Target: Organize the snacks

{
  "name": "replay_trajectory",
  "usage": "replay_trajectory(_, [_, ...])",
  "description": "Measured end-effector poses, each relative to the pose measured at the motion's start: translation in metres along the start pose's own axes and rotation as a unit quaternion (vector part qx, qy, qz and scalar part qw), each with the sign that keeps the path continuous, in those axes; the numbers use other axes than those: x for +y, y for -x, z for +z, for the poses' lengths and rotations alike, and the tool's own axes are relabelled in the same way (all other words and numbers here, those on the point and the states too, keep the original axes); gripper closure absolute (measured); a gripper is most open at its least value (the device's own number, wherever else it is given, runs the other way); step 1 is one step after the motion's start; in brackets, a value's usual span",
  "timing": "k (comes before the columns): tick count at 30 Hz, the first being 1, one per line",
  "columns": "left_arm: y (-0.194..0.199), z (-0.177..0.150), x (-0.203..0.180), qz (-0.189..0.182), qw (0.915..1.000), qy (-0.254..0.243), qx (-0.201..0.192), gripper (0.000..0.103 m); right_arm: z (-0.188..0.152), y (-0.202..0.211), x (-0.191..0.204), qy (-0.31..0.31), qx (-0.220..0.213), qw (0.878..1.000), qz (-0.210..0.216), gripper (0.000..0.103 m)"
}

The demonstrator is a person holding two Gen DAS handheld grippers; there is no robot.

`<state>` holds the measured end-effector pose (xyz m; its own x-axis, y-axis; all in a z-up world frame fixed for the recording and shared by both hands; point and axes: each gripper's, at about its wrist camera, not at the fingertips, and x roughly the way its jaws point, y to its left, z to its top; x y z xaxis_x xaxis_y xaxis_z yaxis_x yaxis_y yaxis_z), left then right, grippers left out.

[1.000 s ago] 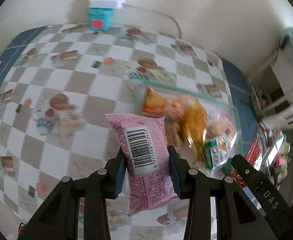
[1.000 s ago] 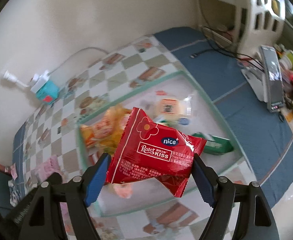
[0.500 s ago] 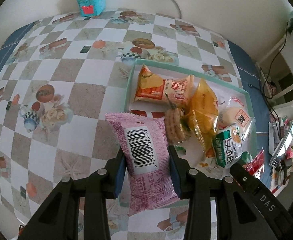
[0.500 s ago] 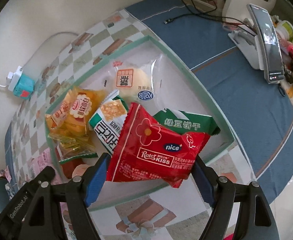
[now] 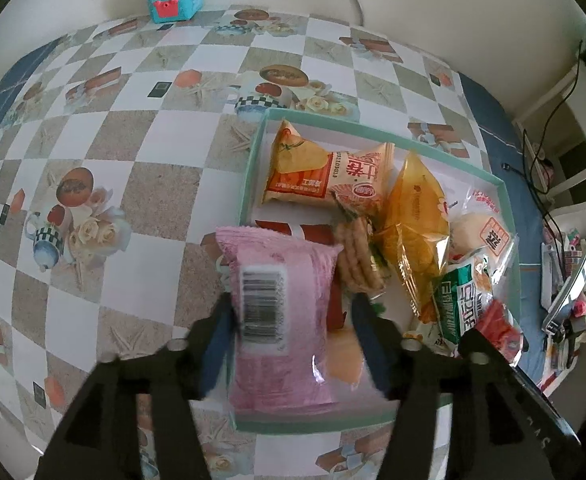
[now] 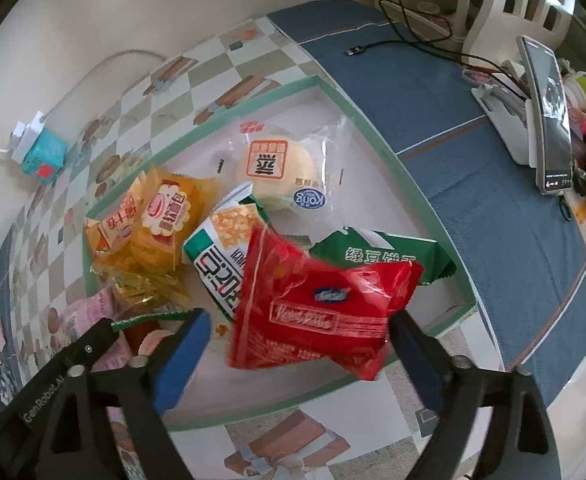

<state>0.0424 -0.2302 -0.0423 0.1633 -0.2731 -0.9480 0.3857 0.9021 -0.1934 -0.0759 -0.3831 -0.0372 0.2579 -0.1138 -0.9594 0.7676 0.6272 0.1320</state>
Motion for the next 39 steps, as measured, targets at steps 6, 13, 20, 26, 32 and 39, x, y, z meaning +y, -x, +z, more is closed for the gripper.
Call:
replay_trajectory(6, [0.007, 0.001, 0.004, 0.006, 1.0, 0.003, -0.008, 0.023, 0.0, 0.0, 0.001, 0.004, 0.001, 1.0, -0.004, 0.0])
replay_trajectory(13, [0.014, 0.001, 0.015, 0.008, 0.9998, 0.014, -0.012, 0.013, 0.002, -0.001, 0.005, 0.007, -0.002, 1.0, -0.004, 0.0])
replay_trajectory(20, [0.028, -0.004, 0.038, 0.042, 0.9973, 0.04, -0.043, 0.006, -0.002, 0.006, 0.014, 0.02, -0.013, 1.0, -0.01, 0.0])
replay_trajectory(26, [0.044, -0.013, 0.059, 0.089, 0.9933, 0.045, -0.058, 0.006, -0.017, 0.017, 0.028, 0.038, -0.026, 0.999, -0.013, 0.0])
replay_trajectory(32, [0.066, -0.028, 0.073, 0.135, 0.9871, 0.027, -0.081, 0.006, -0.041, 0.033, 0.043, 0.07, -0.045, 0.996, -0.017, 0.0])
replay_trajectory(39, [0.072, -0.062, 0.076, 0.195, 0.9766, -0.025, -0.088, 0.006, -0.069, 0.049, 0.055, 0.1, -0.07, 0.992, -0.024, 0.0])
